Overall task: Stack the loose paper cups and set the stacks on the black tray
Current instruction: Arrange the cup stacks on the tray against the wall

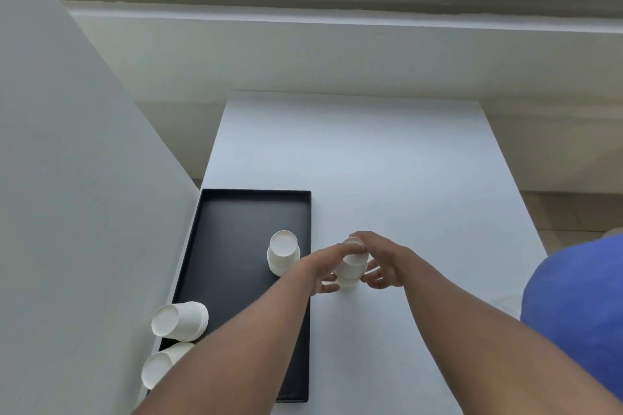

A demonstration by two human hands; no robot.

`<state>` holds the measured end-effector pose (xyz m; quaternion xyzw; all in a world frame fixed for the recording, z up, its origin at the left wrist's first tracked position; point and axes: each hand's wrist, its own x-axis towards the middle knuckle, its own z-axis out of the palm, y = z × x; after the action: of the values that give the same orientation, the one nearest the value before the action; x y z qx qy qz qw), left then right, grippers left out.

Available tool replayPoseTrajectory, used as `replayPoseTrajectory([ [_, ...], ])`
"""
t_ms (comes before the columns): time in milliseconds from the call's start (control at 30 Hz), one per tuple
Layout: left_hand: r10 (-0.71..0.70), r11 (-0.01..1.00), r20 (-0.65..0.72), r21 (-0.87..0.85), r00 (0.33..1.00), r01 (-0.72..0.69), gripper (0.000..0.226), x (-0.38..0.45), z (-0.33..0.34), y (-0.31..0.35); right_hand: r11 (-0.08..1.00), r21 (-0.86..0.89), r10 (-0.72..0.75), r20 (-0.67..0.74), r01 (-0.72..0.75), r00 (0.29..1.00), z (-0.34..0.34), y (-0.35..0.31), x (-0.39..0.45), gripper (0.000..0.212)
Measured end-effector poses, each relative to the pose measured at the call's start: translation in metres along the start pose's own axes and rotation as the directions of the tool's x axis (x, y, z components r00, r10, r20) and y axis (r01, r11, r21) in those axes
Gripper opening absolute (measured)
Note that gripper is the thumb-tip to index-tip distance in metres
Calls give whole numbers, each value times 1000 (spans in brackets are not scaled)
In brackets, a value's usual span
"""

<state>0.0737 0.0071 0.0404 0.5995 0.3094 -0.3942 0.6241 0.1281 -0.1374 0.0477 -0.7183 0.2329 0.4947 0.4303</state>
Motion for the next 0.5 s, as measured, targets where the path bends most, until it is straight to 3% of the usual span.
replayPoseTrajectory([
  [267,-14,1000,-15,2,1000,14,54,19,9,-15,996,89,23,-8,-22,1000,2,20,23,40],
  [500,-27,999,-38,-19,999,26,52,36,15,-26,987,153,47,2,-47,999,1,31,42,46],
])
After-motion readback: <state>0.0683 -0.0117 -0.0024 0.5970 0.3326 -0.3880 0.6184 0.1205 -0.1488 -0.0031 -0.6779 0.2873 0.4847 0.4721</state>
